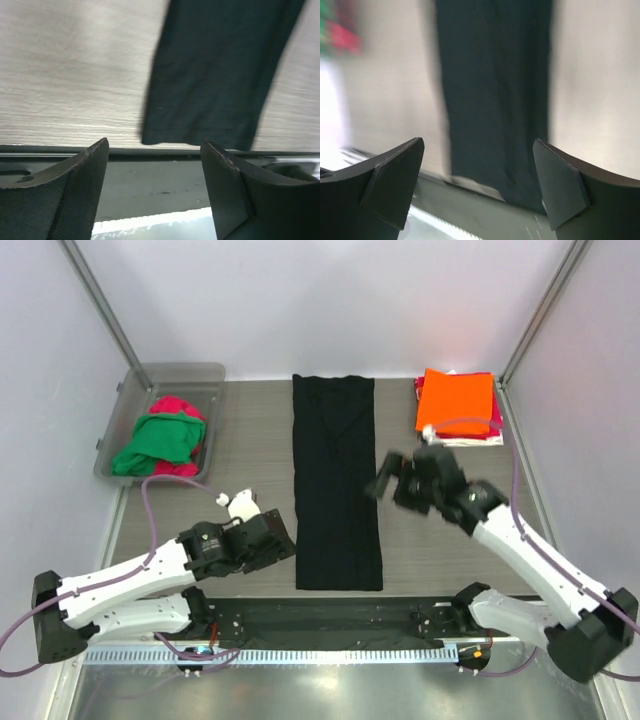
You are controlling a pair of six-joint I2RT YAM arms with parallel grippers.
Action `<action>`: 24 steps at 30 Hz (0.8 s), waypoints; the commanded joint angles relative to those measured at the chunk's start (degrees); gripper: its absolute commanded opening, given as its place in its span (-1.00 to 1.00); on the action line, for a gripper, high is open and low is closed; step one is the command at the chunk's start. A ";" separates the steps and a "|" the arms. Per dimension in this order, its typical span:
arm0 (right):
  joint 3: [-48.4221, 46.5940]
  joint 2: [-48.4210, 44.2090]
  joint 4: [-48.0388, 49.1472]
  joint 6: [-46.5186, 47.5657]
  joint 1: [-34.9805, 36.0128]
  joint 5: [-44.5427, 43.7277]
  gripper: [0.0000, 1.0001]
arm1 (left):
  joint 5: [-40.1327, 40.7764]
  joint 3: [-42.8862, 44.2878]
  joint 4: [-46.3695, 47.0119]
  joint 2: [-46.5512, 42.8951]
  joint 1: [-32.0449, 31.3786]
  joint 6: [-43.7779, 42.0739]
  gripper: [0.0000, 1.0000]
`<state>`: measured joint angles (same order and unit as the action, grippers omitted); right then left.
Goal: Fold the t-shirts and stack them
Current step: Fold the tshirt
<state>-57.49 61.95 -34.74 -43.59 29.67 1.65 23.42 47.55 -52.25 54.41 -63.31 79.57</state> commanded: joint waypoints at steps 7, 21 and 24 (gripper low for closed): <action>27.95 -15.37 -3.06 -21.44 17.33 -5.26 0.54 | -5.58 -11.33 14.45 3.33 -0.59 4.89 0.40; 40.00 -13.09 10.91 -24.43 19.99 0.02 -0.05 | -7.33 -16.61 23.77 9.48 -3.84 8.05 0.34; 40.71 -12.39 11.89 -24.17 20.08 0.20 -0.15 | -7.42 -17.57 25.26 10.62 -4.89 8.67 0.31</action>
<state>-17.98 48.66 -26.02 -67.22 49.36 1.63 16.01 30.79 -30.39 64.45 -67.26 86.56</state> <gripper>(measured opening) 0.439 0.658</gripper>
